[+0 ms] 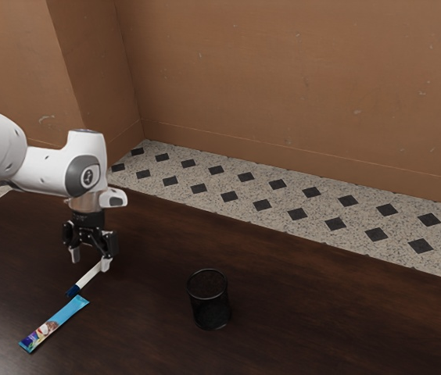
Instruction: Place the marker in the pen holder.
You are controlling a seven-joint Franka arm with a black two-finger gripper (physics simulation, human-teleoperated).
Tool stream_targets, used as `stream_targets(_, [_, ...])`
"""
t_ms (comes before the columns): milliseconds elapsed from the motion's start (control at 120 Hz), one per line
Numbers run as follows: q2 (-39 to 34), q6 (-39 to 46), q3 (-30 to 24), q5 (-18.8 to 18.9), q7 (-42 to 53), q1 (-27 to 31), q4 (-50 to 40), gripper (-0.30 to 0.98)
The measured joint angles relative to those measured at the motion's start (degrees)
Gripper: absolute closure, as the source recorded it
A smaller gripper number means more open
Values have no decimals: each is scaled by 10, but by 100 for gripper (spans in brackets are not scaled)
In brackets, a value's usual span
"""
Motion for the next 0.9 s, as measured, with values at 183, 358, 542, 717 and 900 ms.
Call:
stream_targets(183, [2,1,-1,0,13,-2,2,14])
stream_targets(358, [-1,1,-1,-2,22,-4,1,43])
stream_targets(542, [-2,7,-3,-2,27,-4,0,60])
stream_targets(717, [-1,15,-7,-4,29,-5,-3,66])
stream_targets(900, [0,25,-7,-6,27,-4,-6,73])
